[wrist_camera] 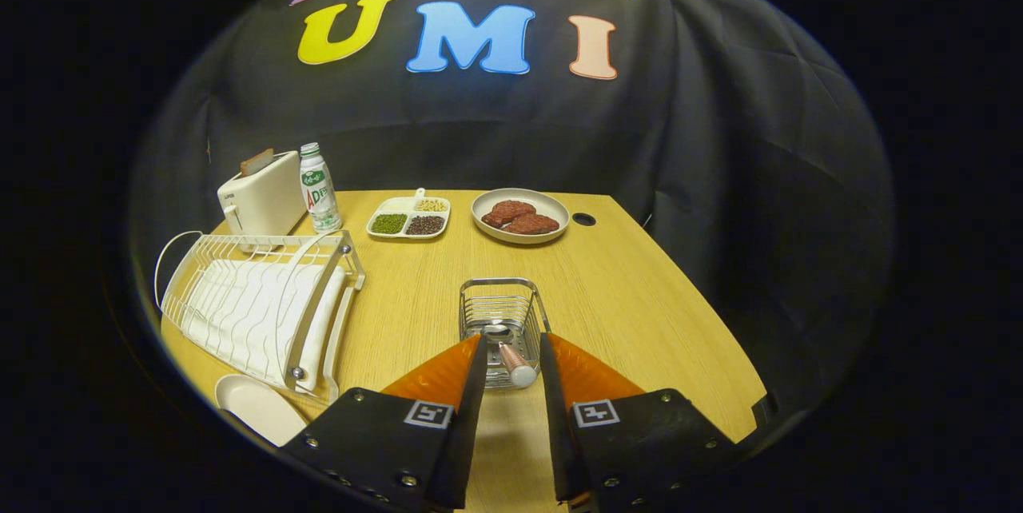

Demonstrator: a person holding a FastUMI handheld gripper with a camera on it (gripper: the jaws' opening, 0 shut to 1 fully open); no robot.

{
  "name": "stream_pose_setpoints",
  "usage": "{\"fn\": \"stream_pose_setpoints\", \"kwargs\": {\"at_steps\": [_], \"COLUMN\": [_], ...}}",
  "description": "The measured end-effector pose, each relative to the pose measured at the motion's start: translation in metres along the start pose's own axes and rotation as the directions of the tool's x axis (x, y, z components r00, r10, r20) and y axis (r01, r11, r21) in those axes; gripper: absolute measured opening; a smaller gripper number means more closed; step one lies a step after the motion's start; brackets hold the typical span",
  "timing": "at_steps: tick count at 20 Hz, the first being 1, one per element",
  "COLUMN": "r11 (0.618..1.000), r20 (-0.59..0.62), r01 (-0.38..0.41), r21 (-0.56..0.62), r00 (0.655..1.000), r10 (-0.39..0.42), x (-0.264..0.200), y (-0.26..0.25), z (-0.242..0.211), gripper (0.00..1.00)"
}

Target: Take the plate from the dish rack, then take the spoon from the basket and place it into the plate.

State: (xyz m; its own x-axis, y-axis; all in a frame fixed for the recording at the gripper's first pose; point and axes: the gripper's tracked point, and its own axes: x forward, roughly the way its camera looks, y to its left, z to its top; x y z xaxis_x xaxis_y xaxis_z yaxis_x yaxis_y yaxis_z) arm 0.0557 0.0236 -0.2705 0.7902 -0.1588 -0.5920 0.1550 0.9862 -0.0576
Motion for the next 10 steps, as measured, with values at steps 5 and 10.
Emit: {"fn": "stream_pose_setpoints", "kwargs": {"at_steps": [5,10], "r11": [0.999,0.997], "r20": [0.001,-0.003], "r01": [-0.033,-0.053], "r21": [-0.02,-0.061], "r00": [0.999,0.999], "r10": [0.033,0.053], "x": [0.008,0.0], "y": [0.006,0.017], "z": [0.002,0.004], "gripper": [0.17,0.11]}}
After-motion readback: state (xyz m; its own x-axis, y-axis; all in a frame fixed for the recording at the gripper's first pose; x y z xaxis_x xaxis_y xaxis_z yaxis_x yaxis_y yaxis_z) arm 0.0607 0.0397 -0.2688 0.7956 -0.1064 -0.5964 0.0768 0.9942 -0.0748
